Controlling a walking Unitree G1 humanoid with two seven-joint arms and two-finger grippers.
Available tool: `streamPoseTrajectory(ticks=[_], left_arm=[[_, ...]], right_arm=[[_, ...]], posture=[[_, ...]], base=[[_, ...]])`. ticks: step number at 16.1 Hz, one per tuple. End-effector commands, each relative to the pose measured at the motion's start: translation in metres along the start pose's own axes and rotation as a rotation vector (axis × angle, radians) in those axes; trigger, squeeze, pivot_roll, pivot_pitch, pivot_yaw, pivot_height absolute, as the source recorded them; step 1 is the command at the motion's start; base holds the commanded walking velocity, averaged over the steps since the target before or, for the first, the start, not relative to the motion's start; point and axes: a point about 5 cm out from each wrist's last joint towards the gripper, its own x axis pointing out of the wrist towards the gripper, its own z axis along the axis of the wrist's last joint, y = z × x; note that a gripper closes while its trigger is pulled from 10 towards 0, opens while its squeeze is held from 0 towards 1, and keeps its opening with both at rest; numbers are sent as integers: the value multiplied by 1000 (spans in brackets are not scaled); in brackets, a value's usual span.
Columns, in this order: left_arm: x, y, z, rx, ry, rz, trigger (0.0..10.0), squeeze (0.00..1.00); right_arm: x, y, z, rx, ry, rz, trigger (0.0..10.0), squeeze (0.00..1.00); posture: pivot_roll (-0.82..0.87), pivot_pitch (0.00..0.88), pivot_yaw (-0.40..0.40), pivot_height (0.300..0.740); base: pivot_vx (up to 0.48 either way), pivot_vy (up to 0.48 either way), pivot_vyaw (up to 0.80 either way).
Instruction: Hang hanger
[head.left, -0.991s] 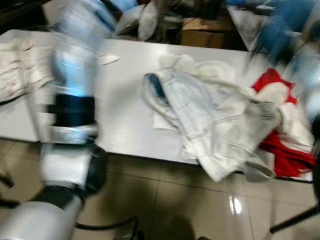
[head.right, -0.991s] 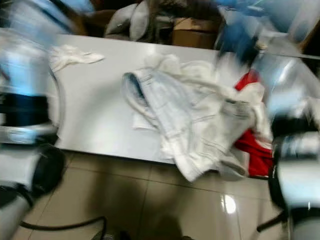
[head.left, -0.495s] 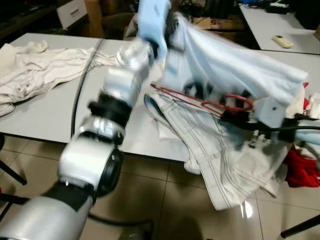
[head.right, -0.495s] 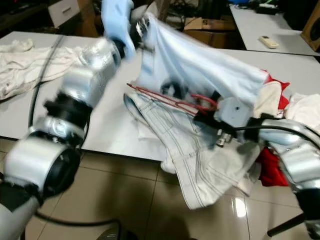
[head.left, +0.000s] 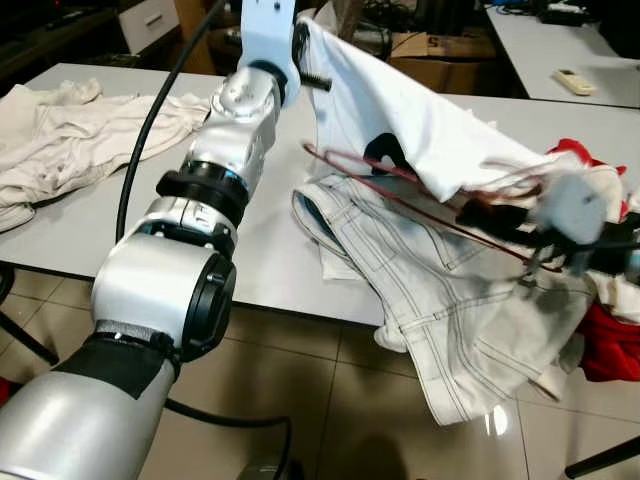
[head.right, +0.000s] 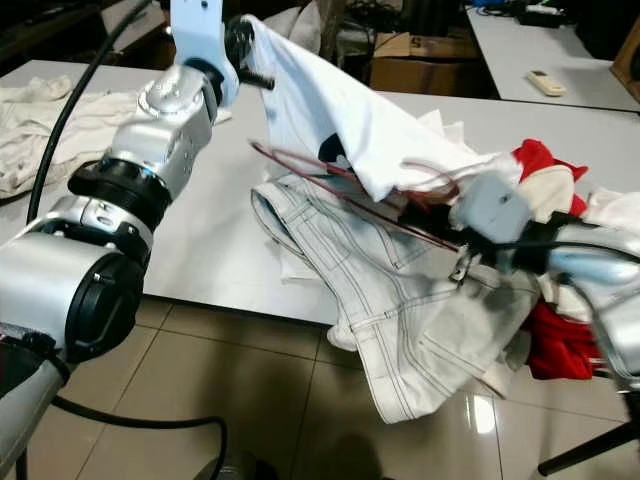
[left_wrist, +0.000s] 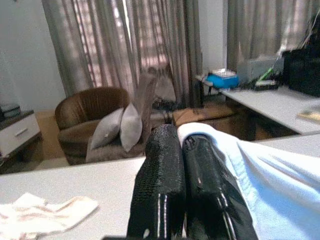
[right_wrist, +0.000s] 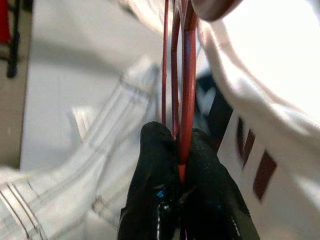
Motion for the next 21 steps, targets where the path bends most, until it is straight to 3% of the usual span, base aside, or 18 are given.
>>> streamPoseTrajectory(ticks=[1, 4, 6, 7, 8, 11, 12, 13, 14, 15, 18, 21], left_arm=[[-4, 3, -15, 26, 38, -7, 10000, 0], [-12, -2, -44, 65, 118, -46, 10000, 0], [-17, -12, -55, 61, 136, -187, 10000, 43], [-21, -17, -60, 69, 131, -288, 10000, 1000], [-27, -21, -66, 85, 124, -418, 10000, 1000], [-39, -19, -72, 122, 115, -572, 10000, 1000], [-58, -4, -80, 205, 141, -694, 10000, 1000], [-67, 4, -83, 241, 165, -725, 10000, 1000], [-80, 21, -86, 302, 212, -746, 10000, 1000], [-91, 34, -85, 343, 242, -770, 10000, 1000], [-121, 58, -81, 373, 304, -839, 10000, 1000], [-146, 75, -76, 317, 345, -873, 10000, 1000]], right_arm=[[-13, -7, 22, -6, -72, 25, 10000, 0], [-34, -11, 45, 67, -167, 114, 10000, 0], [-42, -24, 58, 90, -259, 36, 10000, 0], [-46, -32, 63, 109, -303, -38, 10000, 0], [-48, -41, 66, 152, -338, -144, 10000, 0], [-50, -41, 61, 177, -278, -183, 10000, 0], [-51, -32, 47, 170, -160, -176, 10000, 0], [-51, -28, 41, 160, -101, -171, 10000, 0], [-51, -25, 30, 114, 27, -185, 10000, 0], [-52, -23, 27, 114, 68, -195, 10000, 0], [-52, -9, 31, 122, 62, -140, 10000, 0], [-55, 5, 32, 118, 84, -66, 10000, 0]], posture=[[-8, 0, 70, 740], [-9, 0, 62, 740], [-13, 0, 61, 740], [-15, 0, 63, 740], [-18, 0, 64, 740], [-21, 0, 62, 740], [-17, 0, 52, 740], [-17, 0, 49, 740], [-14, 0, 43, 740], [-8, 0, 37, 740], [-1, 0, 36, 740], [-6, 1, 50, 740]], base=[[0, 0, 0], [0, 0, 0], [0, 0, 0], [0, 0, 0], [0, 0, 0], [0, 0, 0], [0, 0, 0], [0, 0, 0], [0, 0, 0], [0, 0, 0], [0, 0, 0], [0, 0, 0]])
